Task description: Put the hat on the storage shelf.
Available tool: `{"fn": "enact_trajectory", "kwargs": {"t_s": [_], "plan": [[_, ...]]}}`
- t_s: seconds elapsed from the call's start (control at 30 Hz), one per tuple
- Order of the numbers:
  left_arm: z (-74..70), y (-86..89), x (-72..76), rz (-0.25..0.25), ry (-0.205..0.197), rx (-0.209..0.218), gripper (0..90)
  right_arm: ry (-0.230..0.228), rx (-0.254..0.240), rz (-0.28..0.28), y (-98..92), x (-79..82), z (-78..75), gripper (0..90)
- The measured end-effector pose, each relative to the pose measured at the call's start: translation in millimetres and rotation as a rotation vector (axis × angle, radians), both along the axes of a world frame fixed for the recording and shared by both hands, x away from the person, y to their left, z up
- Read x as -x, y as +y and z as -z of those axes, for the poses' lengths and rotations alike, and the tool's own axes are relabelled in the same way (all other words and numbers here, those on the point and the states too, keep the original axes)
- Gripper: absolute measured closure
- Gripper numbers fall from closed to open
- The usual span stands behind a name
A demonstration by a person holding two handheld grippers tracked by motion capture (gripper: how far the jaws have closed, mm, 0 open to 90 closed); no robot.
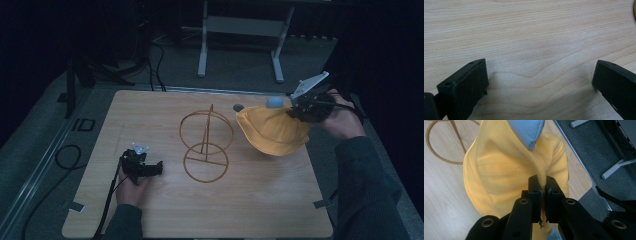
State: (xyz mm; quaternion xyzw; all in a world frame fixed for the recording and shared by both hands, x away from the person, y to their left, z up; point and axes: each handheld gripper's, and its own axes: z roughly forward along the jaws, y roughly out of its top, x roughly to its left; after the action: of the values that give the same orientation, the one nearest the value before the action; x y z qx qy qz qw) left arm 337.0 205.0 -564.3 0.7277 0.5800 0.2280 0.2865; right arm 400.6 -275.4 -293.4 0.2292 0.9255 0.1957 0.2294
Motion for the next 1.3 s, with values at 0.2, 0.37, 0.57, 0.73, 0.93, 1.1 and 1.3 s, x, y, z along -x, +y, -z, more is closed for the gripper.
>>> {"fn": "enact_trajectory", "kwargs": {"t_s": [0.2, 0.37, 0.57, 0.73, 0.93, 1.1, 1.3], "plan": [[0.0, 0.0, 0.0, 0.0, 0.001, 0.0, 0.4, -0.011, -0.006, -0.001, 0.4, 0.8, -5.2, 85.0], [0.0, -0.1, 0.1, 0.0, 0.001, 0.001, 0.4, -0.036, -0.025, -0.001, 1.5, 1.7, -12.4, 85.0], [0.0, -0.1, 0.1, 0.0, 0.001, 0.001, 0.4, -0.038, -0.02, -0.009, 5.5, 1.3, -17.6, 85.0], [0.0, -0.1, 0.1, -0.001, 0.001, 0.001, 0.4, -0.036, -0.017, -0.017, 8.1, 1.2, -20.5, 85.0], [0.0, -0.1, 0.1, 0.0, 0.001, 0.001, 0.4, -0.037, -0.018, -0.023, 11.6, 0.4, -23.7, 85.0], [0.0, 0.0, 0.1, 0.0, 0.001, 0.0, 0.4, -0.036, -0.017, -0.022, 11.7, 0.3, -25.4, 85.0], [0.0, 0.0, 0.1, 0.0, 0.001, 0.001, 0.4, -0.042, -0.023, -0.022, 11.1, 0.1, -27.5, 85.0]]}}
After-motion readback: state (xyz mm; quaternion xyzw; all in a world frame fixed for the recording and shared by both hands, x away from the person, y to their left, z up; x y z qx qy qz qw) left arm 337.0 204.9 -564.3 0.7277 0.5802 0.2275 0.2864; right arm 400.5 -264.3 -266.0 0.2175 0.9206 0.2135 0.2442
